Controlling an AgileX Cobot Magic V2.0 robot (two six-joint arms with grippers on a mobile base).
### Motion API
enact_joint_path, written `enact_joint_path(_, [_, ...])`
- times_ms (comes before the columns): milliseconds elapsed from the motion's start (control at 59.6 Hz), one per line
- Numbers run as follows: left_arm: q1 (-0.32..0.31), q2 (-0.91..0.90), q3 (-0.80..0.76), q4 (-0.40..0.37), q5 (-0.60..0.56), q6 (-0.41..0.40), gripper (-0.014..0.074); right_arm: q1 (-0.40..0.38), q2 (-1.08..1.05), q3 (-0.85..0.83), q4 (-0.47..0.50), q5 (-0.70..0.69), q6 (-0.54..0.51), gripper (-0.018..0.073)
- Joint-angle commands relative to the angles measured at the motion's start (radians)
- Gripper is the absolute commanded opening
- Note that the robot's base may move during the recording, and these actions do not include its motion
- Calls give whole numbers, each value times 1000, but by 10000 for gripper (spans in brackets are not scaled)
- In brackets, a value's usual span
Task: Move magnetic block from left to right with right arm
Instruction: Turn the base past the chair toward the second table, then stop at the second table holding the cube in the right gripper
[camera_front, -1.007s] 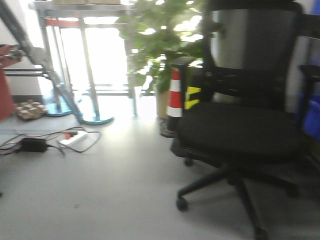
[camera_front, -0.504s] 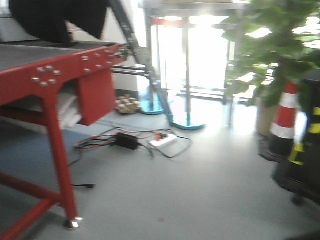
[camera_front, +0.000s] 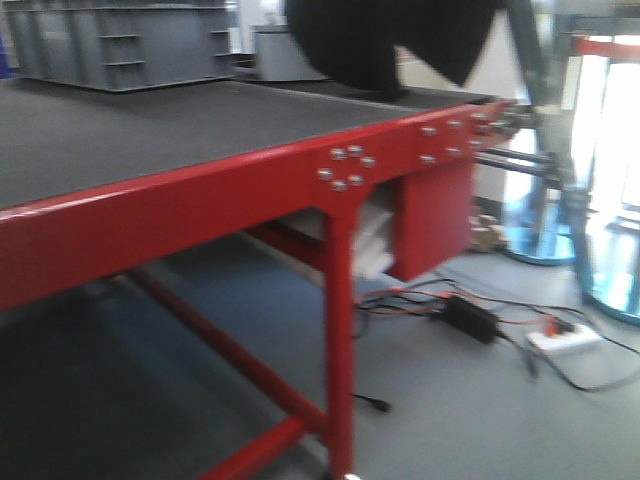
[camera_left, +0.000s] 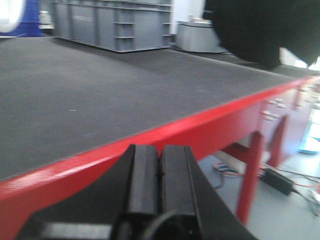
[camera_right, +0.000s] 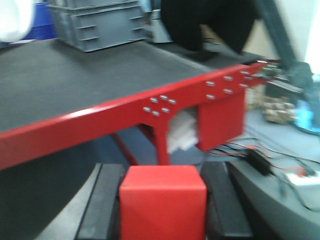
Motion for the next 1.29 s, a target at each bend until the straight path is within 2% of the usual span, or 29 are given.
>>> enact_joint_path(0, [-4,-11,9,0,-94,-7,-116,-5,18,-26,-18,-93,-10,87])
enact_joint_path(1276, [-4,-11,9,0,-94,-7,-116,-5,18,-26,-18,-93,-10,87])
